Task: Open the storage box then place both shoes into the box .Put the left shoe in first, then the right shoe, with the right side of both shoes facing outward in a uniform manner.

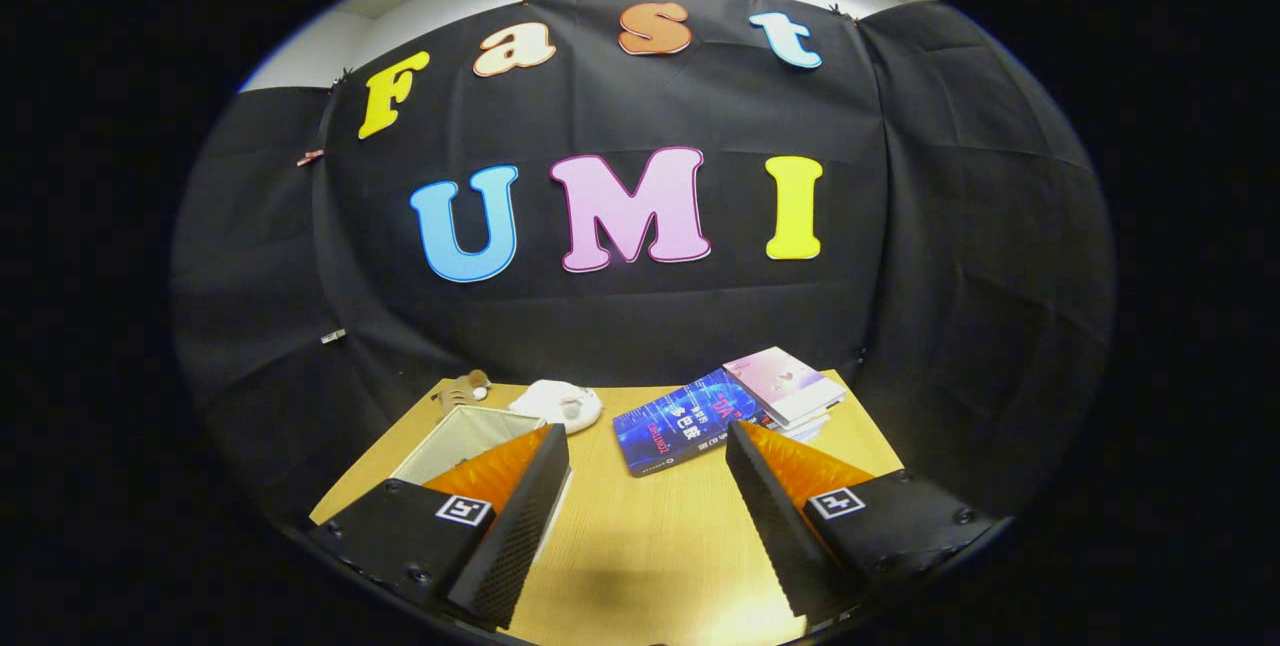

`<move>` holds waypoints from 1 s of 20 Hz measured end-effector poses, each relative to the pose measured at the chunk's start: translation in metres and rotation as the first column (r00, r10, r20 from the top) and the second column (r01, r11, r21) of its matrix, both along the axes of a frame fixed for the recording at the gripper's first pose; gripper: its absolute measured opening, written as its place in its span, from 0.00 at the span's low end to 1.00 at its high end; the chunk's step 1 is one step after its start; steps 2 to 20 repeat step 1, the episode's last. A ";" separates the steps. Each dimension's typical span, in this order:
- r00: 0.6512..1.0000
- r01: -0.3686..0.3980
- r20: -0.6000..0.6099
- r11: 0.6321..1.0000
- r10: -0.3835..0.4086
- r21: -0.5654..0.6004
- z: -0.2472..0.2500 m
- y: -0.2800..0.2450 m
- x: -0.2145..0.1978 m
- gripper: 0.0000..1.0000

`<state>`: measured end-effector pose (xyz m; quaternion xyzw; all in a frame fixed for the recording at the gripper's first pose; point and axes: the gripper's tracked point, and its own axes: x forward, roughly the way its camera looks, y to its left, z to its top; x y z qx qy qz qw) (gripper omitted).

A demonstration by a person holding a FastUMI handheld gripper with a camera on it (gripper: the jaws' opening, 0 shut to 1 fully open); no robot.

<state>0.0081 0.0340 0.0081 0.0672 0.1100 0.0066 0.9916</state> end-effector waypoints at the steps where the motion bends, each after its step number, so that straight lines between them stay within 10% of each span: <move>1: 1.000 -0.016 0.000 1.000 0.016 -0.009 -0.001 -0.006 -0.001 0.99; 20: 1.000 -0.016 0.000 1.000 0.016 -0.009 -0.001 -0.006 -0.001 0.99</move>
